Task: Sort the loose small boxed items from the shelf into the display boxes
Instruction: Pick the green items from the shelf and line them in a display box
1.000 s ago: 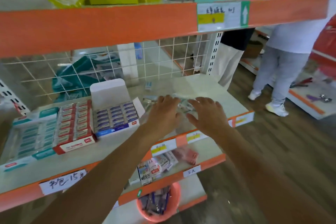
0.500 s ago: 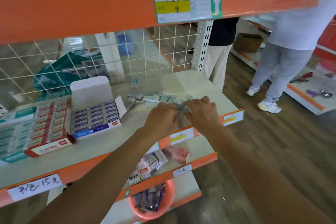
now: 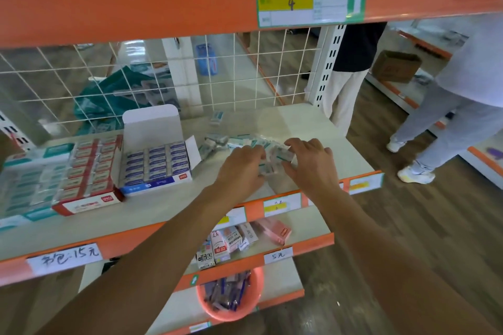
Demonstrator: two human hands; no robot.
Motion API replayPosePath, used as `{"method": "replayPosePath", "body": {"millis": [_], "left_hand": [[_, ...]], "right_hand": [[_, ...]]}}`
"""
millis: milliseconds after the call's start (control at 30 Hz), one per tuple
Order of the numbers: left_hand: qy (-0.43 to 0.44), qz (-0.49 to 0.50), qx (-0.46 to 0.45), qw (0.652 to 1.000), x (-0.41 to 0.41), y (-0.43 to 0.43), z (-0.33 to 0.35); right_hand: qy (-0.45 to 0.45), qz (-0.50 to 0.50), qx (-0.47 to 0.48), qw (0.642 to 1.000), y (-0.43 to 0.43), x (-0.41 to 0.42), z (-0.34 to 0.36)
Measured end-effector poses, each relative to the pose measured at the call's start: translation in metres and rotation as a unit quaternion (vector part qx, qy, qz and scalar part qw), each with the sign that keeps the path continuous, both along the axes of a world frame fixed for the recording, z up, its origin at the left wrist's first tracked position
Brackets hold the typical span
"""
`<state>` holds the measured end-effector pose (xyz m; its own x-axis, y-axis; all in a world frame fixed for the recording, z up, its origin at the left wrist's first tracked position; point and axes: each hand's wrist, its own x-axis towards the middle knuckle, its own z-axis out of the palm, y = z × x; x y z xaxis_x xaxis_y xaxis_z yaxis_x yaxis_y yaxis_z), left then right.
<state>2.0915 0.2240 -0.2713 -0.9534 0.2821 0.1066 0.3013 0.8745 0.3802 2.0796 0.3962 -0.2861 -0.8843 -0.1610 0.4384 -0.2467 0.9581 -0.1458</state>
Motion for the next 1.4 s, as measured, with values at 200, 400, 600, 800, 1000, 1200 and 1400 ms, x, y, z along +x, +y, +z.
{"method": "replayPosePath", "body": {"millis": [200, 400, 600, 800, 1000, 1200, 1400], "left_hand": [[0.025, 0.051, -0.062, 0.997, 0.0, -0.044, 0.016], [0.05, 0.073, -0.048, 0.995, 0.008, -0.085, 0.027], [0.045, 0.095, -0.04, 0.994, 0.014, -0.117, 0.032], [0.042, 0.121, -0.022, 0.991, 0.018, -0.142, 0.036], [0.056, 0.156, 0.001, 0.986, 0.025, -0.168, 0.039], [0.06, 0.175, 0.007, 0.983, 0.034, -0.202, 0.04], [0.061, 0.211, -0.002, 0.976, 0.046, -0.246, 0.04]], "right_hand": [[0.063, 0.067, -0.053, 0.994, -0.033, -0.004, 0.01], [-0.015, 0.114, -0.19, 0.975, -0.078, -0.002, 0.019], [-0.161, 0.123, -0.329, 0.922, -0.109, 0.001, 0.03], [-0.211, 0.123, -0.408, 0.88, -0.133, -0.004, 0.035], [-0.199, 0.153, -0.369, 0.895, -0.161, -0.004, 0.036], [-0.155, 0.181, -0.301, 0.923, -0.197, -0.002, 0.04], [-0.148, 0.201, -0.251, 0.935, -0.24, 0.003, 0.045]]}}
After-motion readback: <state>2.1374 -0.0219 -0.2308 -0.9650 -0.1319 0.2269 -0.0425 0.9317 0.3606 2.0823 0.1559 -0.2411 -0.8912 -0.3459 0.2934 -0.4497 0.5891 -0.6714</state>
